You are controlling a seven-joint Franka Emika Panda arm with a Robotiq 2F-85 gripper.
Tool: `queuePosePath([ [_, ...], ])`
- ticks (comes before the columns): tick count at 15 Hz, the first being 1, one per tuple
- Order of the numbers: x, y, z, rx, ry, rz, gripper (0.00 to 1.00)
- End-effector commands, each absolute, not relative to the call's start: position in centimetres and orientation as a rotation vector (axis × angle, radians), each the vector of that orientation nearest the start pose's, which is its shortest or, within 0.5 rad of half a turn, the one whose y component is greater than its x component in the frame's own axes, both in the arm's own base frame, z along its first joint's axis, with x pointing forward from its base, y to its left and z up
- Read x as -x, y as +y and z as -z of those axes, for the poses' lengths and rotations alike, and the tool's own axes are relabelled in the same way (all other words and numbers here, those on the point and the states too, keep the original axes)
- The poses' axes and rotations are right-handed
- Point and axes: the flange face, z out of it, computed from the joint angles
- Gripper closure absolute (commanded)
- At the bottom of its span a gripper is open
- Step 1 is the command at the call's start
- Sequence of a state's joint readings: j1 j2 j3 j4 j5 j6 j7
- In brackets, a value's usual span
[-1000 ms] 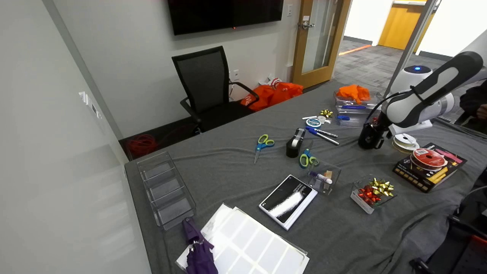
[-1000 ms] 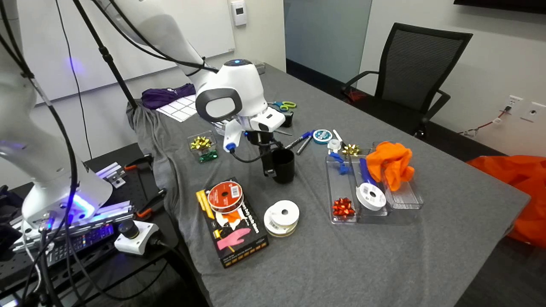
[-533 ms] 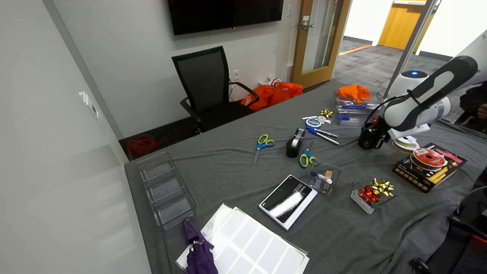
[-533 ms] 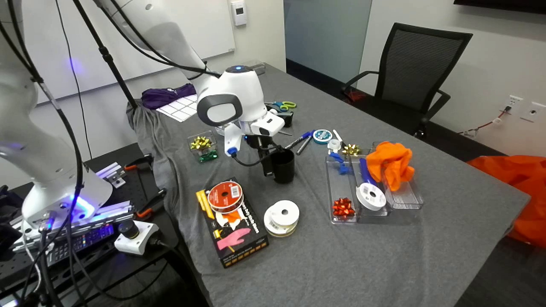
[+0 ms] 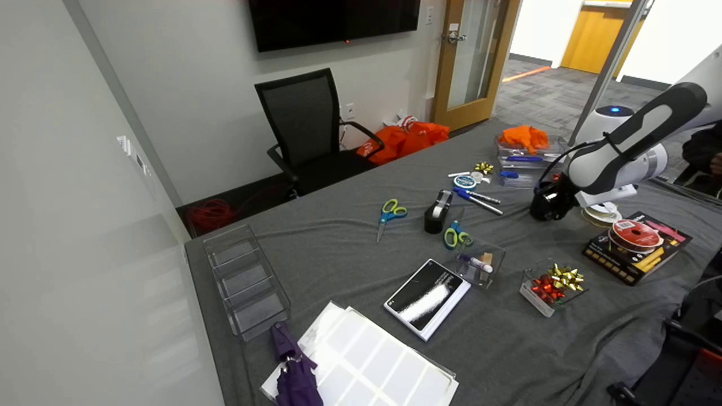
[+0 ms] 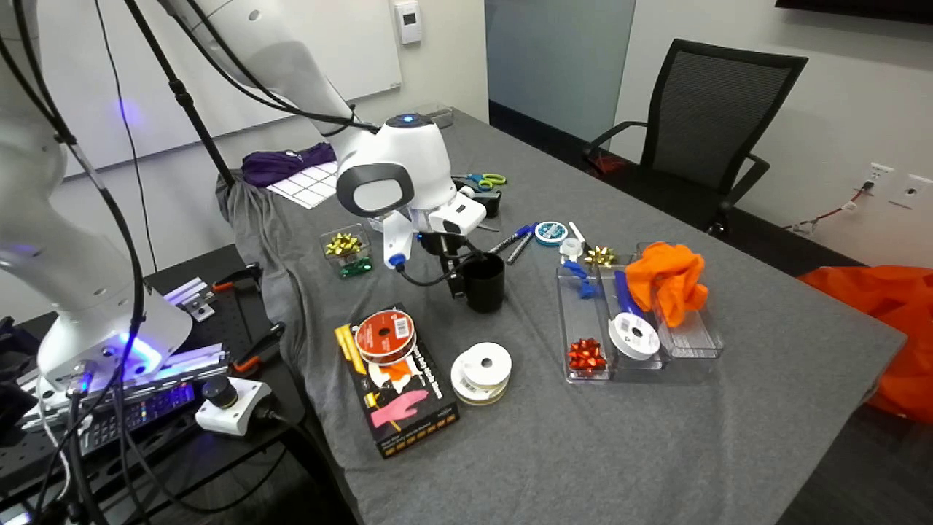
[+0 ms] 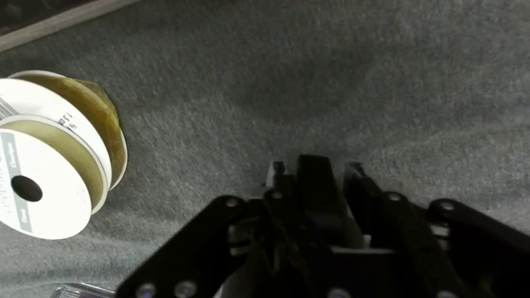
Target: Move the black cup to the left
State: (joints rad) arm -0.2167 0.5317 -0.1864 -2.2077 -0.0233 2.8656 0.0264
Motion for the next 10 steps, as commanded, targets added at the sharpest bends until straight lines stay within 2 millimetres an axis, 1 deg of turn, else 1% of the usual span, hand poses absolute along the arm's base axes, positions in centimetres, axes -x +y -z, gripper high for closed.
queuePosePath([
  [1, -51.3, -22.3, -15.0, 3.185, 0.585, 0.202, 0.89],
  [2, -51.3, -22.2, -15.1, 3.181, 0.587, 0.2, 0.95],
  [3, -51.3, -22.1, -15.3, 3.174, 0.594, 0.201, 0.99],
  [4, -51.4, -22.1, -15.6, 3.166, 0.602, 0.203, 0.99],
  [5, -51.4, -21.8, -16.0, 3.154, 0.621, 0.205, 0.96],
  [10, -51.9, -19.8, -18.0, 3.101, 0.694, 0.204, 0.96],
])
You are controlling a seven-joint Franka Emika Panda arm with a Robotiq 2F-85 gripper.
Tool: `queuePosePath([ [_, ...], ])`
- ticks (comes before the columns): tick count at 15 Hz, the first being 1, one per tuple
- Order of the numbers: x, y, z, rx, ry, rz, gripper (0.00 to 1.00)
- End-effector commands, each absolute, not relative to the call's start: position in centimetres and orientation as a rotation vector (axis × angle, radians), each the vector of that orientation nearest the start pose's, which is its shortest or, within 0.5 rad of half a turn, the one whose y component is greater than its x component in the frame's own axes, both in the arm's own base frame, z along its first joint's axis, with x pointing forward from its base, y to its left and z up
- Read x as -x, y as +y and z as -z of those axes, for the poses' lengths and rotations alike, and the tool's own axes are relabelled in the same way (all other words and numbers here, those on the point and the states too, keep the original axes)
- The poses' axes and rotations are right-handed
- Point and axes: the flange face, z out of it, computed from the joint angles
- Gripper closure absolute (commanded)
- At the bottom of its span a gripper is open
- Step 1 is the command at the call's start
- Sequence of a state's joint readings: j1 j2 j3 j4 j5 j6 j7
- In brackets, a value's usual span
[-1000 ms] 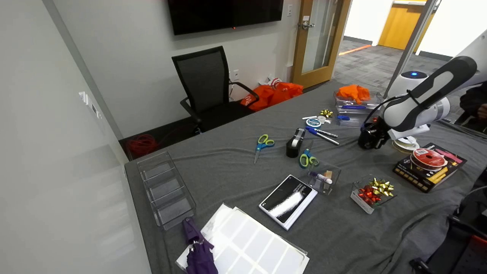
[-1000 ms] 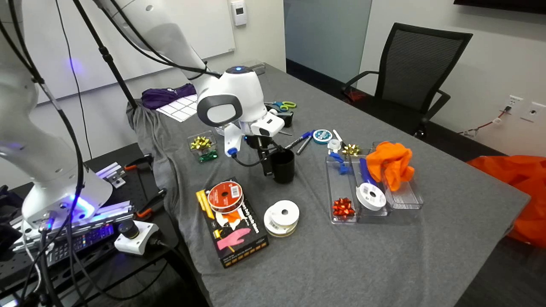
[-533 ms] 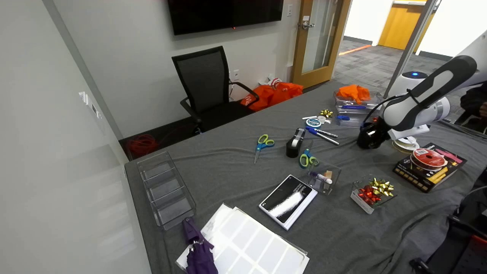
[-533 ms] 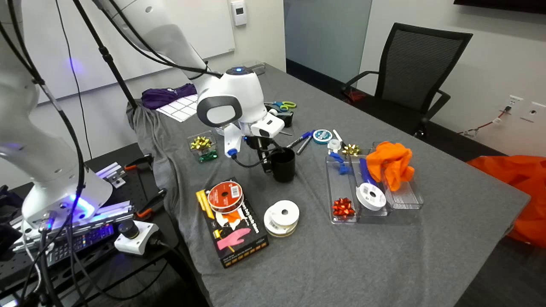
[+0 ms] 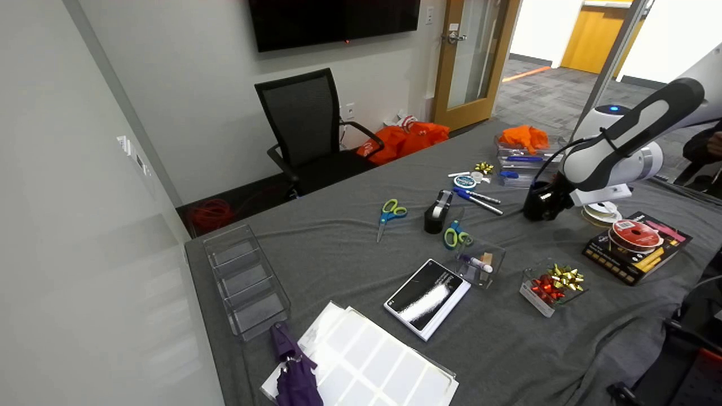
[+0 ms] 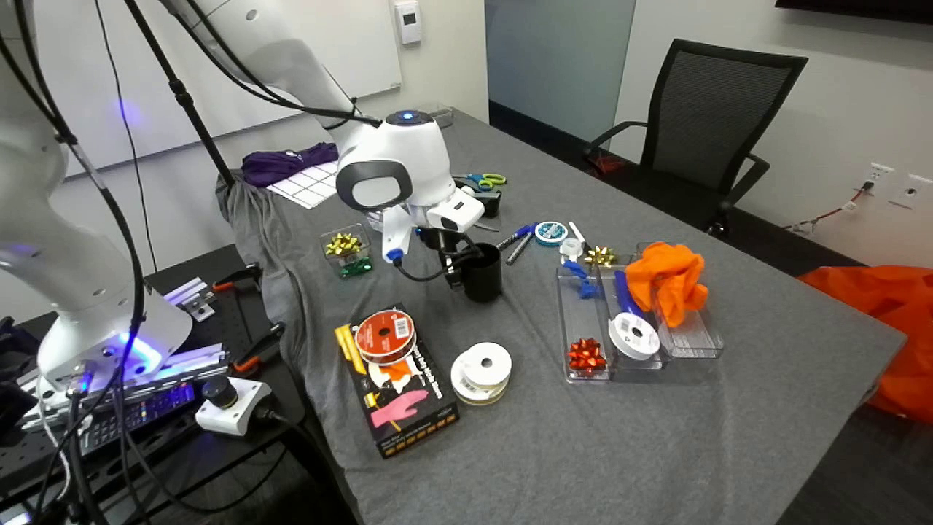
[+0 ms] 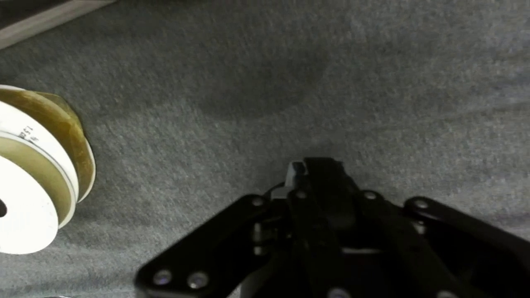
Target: Move the black cup to the left
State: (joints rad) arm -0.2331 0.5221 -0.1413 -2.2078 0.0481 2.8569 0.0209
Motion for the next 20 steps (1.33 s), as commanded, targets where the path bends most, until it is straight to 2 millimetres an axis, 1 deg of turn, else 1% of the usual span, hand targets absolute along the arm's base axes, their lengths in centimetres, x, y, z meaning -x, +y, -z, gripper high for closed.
queuePosePath([
  [1, -52.0, -19.2, -18.4, 3.094, 0.704, 0.213, 0.96],
  [3, -52.2, -18.0, -19.0, 3.082, 0.731, 0.235, 0.96],
  [6, -52.5, -15.4, -19.6, 3.074, 0.75, 0.243, 0.96],
  [9, -52.3, -12.0, -19.8, 3.083, 0.655, 0.251, 0.96],
  [11, -51.8, -9.9, -19.6, 3.093, 0.561, 0.245, 0.96],
  [13, -51.2, -8.2, -19.3, 3.102, 0.492, 0.229, 0.96],
  [16, -50.0, -6.7, -18.7, 3.111, 0.416, 0.183, 0.96],
  [20, -48.3, -5.6, -17.9, 3.126, 0.317, 0.133, 0.96],
])
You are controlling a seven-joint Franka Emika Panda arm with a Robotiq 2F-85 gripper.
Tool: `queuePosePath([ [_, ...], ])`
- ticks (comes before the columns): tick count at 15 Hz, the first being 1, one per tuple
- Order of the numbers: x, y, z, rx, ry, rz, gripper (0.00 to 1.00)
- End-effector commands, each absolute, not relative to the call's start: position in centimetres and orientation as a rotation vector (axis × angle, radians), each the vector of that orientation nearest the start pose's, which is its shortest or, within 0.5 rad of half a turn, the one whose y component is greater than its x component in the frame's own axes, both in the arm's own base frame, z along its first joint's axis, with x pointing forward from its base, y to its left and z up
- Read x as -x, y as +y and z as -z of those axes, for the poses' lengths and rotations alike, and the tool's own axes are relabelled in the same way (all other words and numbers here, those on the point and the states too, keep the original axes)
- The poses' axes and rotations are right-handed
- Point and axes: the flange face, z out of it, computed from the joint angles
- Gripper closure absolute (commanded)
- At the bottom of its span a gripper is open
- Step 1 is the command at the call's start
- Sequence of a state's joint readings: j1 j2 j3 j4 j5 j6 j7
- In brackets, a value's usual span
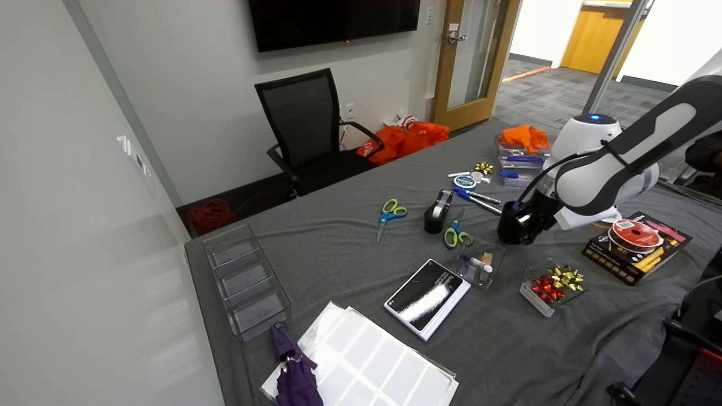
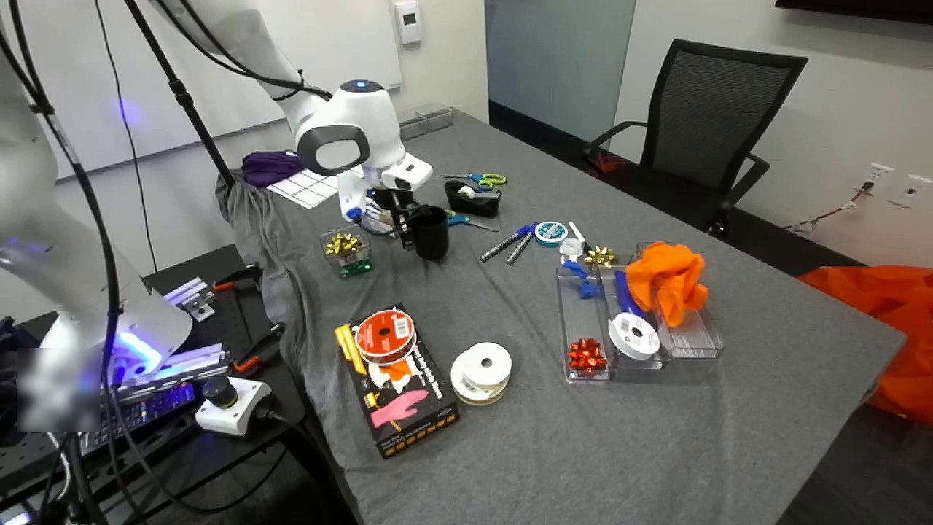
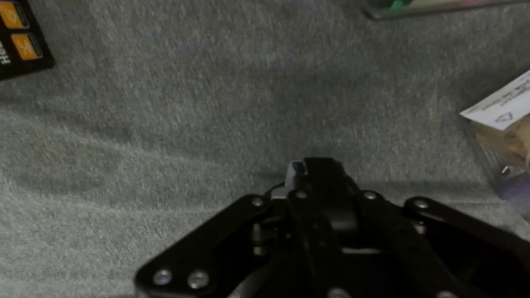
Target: Move the black cup to the left
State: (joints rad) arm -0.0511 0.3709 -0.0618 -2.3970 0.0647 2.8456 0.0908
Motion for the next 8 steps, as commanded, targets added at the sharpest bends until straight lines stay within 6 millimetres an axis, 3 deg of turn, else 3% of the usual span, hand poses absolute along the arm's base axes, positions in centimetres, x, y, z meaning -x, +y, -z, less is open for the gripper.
queuePosePath([
  [1, -47.9, -5.5, -17.6, 3.128, 0.295, 0.124, 0.96],
  [6, -46.5, -4.9, -16.7, 3.14, 0.201, 0.148, 0.96],
  [7, -46.3, -5.0, -16.6, 3.146, 0.189, 0.162, 0.59],
  [8, -46.2, -5.1, -16.6, 3.151, 0.176, 0.168, 0.57],
])
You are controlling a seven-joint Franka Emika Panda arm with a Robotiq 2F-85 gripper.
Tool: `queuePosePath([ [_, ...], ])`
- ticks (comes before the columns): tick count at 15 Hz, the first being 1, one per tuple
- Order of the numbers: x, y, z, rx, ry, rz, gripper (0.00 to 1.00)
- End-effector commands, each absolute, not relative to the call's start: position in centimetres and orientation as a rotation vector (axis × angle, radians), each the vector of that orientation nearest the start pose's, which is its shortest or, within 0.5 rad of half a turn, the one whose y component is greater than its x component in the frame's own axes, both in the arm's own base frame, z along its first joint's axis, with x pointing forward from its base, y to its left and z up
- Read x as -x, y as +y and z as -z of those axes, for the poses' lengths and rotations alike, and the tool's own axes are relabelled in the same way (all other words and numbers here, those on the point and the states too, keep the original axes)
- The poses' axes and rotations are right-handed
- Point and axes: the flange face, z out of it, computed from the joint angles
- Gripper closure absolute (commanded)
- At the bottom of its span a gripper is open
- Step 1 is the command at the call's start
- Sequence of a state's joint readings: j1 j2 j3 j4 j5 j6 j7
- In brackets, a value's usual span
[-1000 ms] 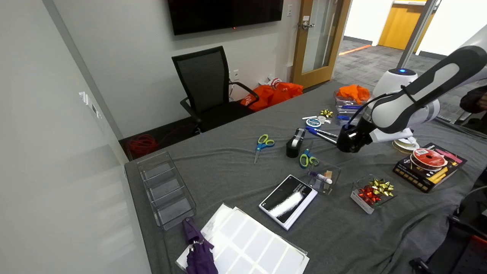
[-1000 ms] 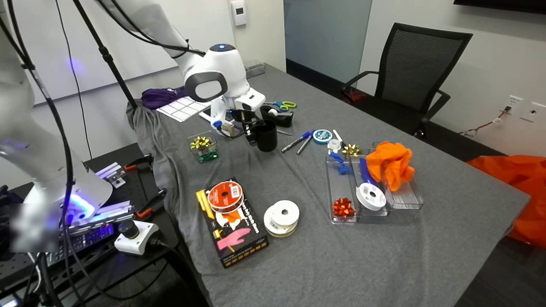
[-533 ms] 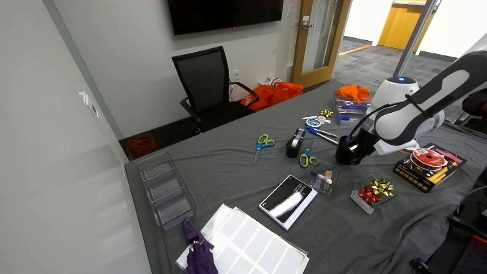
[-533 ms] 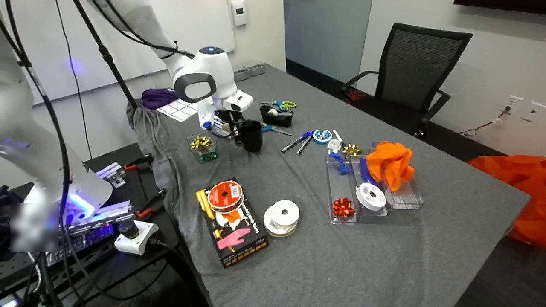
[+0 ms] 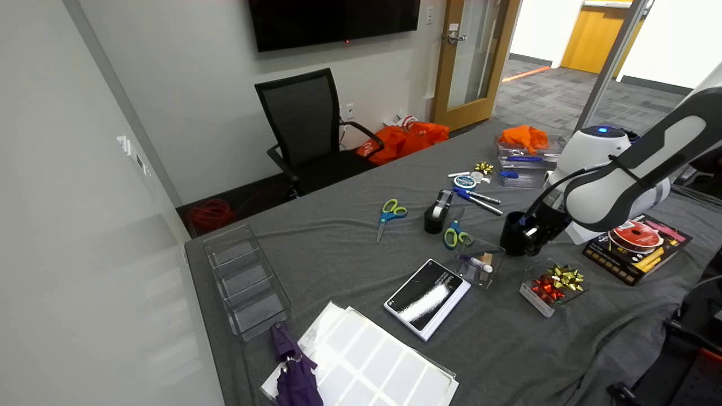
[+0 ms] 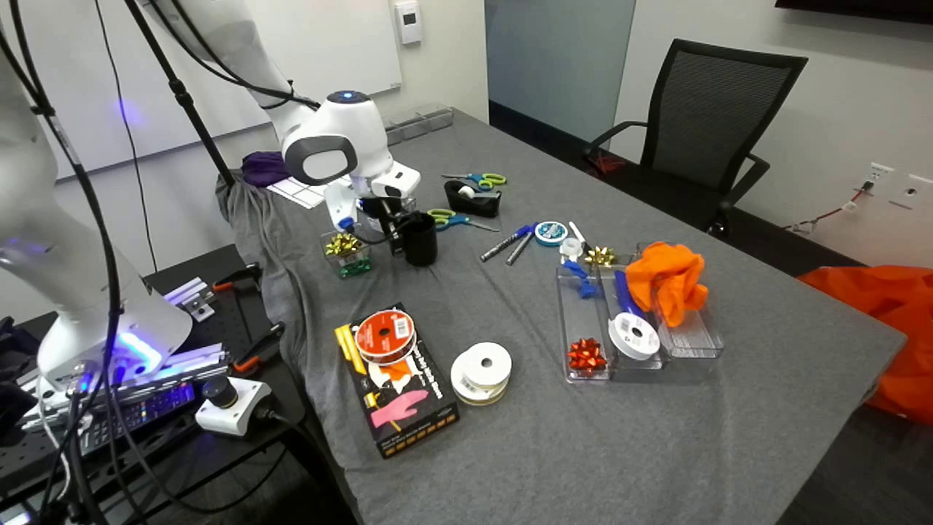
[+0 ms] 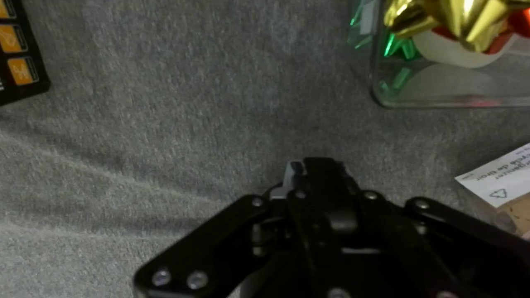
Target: Move the black cup to the left
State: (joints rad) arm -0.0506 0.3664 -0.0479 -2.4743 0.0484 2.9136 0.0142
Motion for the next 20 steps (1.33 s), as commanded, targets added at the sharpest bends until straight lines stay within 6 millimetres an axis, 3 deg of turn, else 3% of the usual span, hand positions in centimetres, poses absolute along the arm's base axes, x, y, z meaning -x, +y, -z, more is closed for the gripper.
queuePosePath([
  [1, -46.0, -5.1, -16.6, 3.155, 0.166, 0.176, 0.52],
  [7, -45.1, -5.9, -17.9, 3.164, 0.125, 0.236, 0.09],
  [9, -44.9, -6.0, -18.4, 3.16, 0.117, 0.251, 0.0],
  [12, -44.3, -6.6, -19.8, 3.156, 0.107, 0.263, 0.0],
  [20, -41.6, -10.6, -27.5, 3.063, 0.056, 0.273, 0.0],
])
